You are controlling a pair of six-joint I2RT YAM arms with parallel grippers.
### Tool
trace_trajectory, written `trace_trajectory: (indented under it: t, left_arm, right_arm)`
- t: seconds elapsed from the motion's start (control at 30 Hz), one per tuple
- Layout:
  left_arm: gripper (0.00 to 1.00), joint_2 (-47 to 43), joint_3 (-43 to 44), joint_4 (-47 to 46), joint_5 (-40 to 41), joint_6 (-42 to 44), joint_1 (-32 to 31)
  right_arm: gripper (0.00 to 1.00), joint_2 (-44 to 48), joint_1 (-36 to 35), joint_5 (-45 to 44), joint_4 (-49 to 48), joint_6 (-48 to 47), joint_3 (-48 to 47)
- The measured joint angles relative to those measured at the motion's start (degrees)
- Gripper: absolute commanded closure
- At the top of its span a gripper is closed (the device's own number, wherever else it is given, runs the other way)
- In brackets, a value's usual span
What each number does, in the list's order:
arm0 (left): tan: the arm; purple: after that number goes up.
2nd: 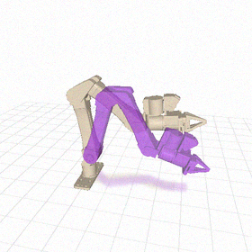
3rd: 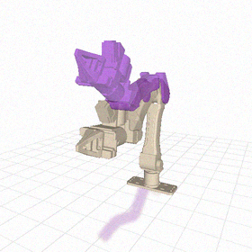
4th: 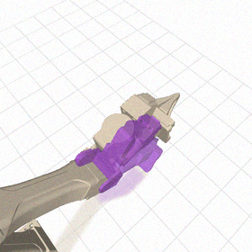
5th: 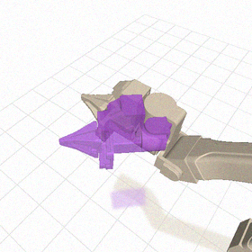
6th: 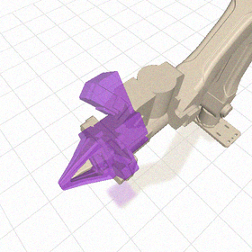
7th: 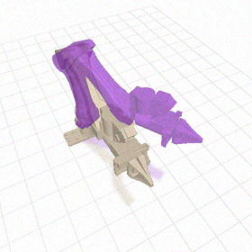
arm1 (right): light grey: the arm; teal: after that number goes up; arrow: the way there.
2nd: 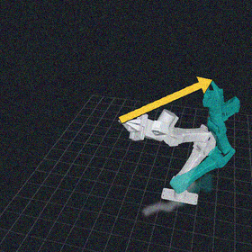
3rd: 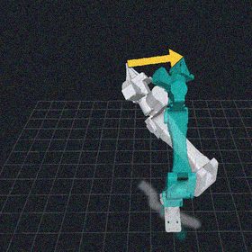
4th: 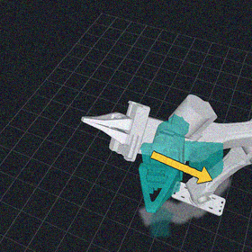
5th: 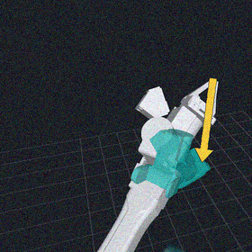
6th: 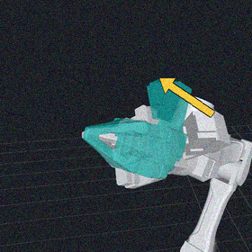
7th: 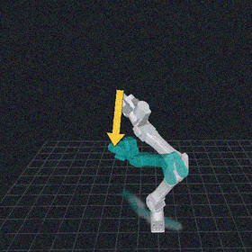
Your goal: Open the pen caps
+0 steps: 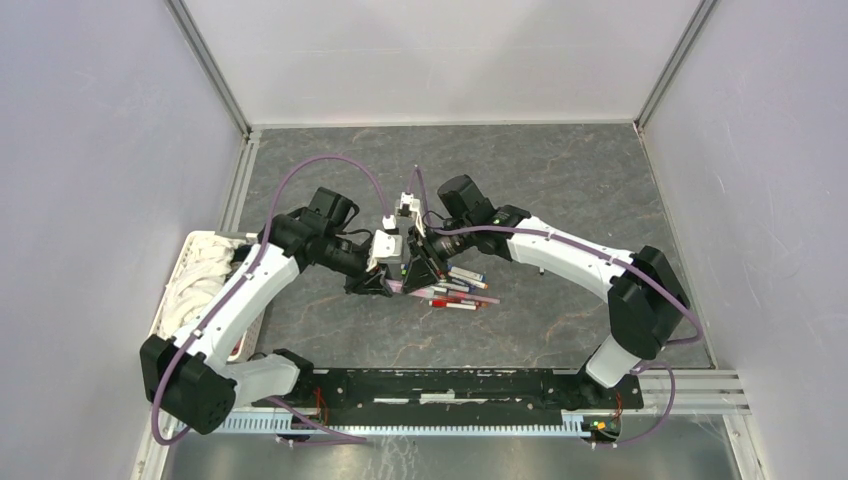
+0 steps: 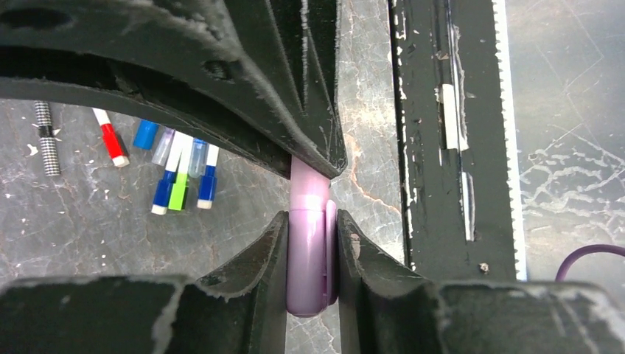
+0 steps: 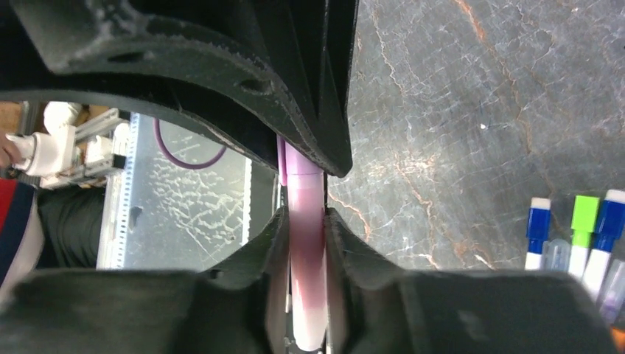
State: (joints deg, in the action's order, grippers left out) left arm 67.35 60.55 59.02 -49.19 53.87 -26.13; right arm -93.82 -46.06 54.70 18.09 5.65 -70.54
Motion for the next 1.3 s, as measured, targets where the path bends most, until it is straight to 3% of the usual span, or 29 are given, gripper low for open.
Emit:
trace_trajectory:
  t: [0.1,0.37,0.4,0.5,0.53,0.77,0.93,1.03,1.17,1.3]
  left_arm:
    - [0.98,0.1,0.0,-0.4,0.2,0.0,0.0]
    - [0.98,-1.3,0.0,-2.5,-0.5,-2.7,0.0]
    - [0.98,-1.5,0.0,-2.7,-0.5,-3.2,-0.1]
    - [0.98,-2.1,0.0,-3.4,-0.2,-4.9,0.0]
    - [0.98,-2.2,-0.1,-3.4,-0.2,-5.1,0.0]
    - [0.98,-3.1,-0.2,-3.5,0.2,-7.0,0.0]
    - [0.98,-2.1,1.1,-2.4,1.0,-5.0,0.9]
    - [0.98,0.5,5.5,2.1,0.6,-0.3,5.7]
    - [0.98,3.6,11.9,8.7,4.0,7.7,18.8]
    - [0.98,4.2,12.4,11.7,5.6,12.8,22.6]
  right_arm:
    - [0.56,0.0,-0.3,-0.2,-0.7,0.7,0.1]
    - [0.64,0.0,-0.4,0.3,-3.8,1.4,1.9]
    - [0.68,0.0,-0.4,0.4,-4.1,1.5,1.9]
    - [0.95,0.1,-0.4,1.3,-4.7,1.8,1.9]
    - [1.0,0.2,-0.4,1.6,-4.9,1.6,1.9]
    - [1.0,0.8,-0.6,0.7,-4.5,0.0,1.9]
    - [1.0,3.4,-1.7,-6.2,-1.9,-5.2,1.9]
    - [1.0,6.8,-2.0,-12.9,-2.2,-7.7,2.9]
    - [1.0,13.9,0.3,-17.7,1.4,-8.9,10.3]
    - [1.0,14.6,1.3,-20.1,3.3,-9.6,12.9]
